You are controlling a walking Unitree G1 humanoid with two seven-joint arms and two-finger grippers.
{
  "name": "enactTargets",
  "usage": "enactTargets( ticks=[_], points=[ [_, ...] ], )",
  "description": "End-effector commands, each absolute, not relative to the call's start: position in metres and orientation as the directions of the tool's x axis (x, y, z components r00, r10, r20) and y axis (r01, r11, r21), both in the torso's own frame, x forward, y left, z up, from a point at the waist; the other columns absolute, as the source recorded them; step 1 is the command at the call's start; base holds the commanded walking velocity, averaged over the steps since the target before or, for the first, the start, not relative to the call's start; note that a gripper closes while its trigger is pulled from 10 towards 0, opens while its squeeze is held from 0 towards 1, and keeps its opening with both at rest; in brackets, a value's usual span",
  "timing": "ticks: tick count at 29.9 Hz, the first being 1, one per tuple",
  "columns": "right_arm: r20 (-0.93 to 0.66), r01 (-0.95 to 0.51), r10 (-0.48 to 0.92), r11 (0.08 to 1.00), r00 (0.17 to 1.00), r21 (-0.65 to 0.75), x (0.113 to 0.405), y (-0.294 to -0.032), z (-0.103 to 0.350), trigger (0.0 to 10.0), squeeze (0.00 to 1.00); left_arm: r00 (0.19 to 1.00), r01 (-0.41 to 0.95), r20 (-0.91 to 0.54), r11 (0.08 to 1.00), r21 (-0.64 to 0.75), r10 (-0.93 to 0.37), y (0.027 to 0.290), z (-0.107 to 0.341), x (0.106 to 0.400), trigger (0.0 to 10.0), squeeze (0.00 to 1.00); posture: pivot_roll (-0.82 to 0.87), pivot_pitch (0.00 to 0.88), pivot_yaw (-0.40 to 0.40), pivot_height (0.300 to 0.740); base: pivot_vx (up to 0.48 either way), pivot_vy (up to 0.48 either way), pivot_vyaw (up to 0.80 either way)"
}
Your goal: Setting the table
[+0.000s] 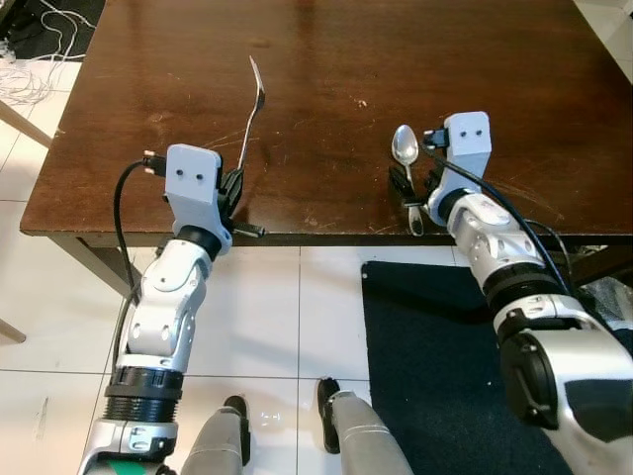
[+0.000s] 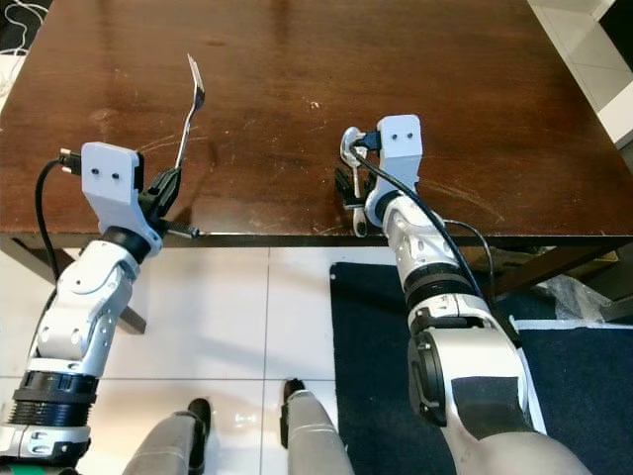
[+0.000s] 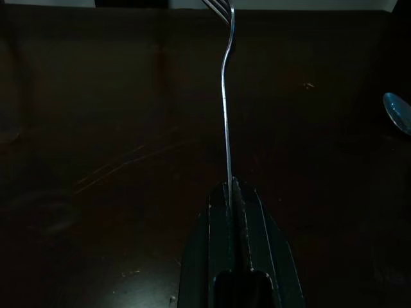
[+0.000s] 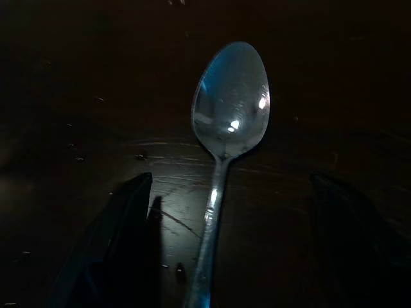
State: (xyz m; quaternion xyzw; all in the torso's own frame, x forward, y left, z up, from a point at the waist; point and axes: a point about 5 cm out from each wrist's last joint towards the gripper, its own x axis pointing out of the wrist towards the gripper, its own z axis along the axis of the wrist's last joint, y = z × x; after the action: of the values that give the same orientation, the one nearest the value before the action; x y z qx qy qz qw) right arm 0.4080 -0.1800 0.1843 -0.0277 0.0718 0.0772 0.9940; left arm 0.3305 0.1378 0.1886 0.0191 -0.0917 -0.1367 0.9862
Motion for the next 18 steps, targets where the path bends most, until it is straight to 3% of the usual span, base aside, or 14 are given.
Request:
enactTargets(
  ticks=[1, 6, 18],
  points=[
    [-0.179, -0.130, 0.116, 0.989, 0.977, -0.069, 0.408, -0.187, 0.182, 10.0, 0.00, 0.945, 0.279, 0.156, 0.958, 0.073, -0.287, 0.136, 0.184, 0.327, 0.0, 0.00, -0.01, 0.238, -0.057, 0.740, 0.000, 0.000, 0.00],
    [-0.219, -0.096, 0.088, 0.995, 0.972, -0.026, 0.411, -0.187, 0.187, 10.0, 0.00, 0.943, 0.286, 0.151, 0.955, 0.079, -0.295, 0.136, 0.185, 0.329, 0.0, 0.00, 0.00, 0.236, -0.055, 0.740, 0.000, 0.000, 0.00],
    [-0.328, -0.122, 0.082, 0.987, 0.941, -0.103, 0.413, -0.176, 0.186, 10.0, 0.00, 0.942, 0.296, 0.139, 0.951, 0.087, -0.306, 0.137, 0.185, 0.328, 0.0, 0.00, 0.01, 0.238, -0.058, 0.740, 0.000, 0.000, 0.00]
  ],
)
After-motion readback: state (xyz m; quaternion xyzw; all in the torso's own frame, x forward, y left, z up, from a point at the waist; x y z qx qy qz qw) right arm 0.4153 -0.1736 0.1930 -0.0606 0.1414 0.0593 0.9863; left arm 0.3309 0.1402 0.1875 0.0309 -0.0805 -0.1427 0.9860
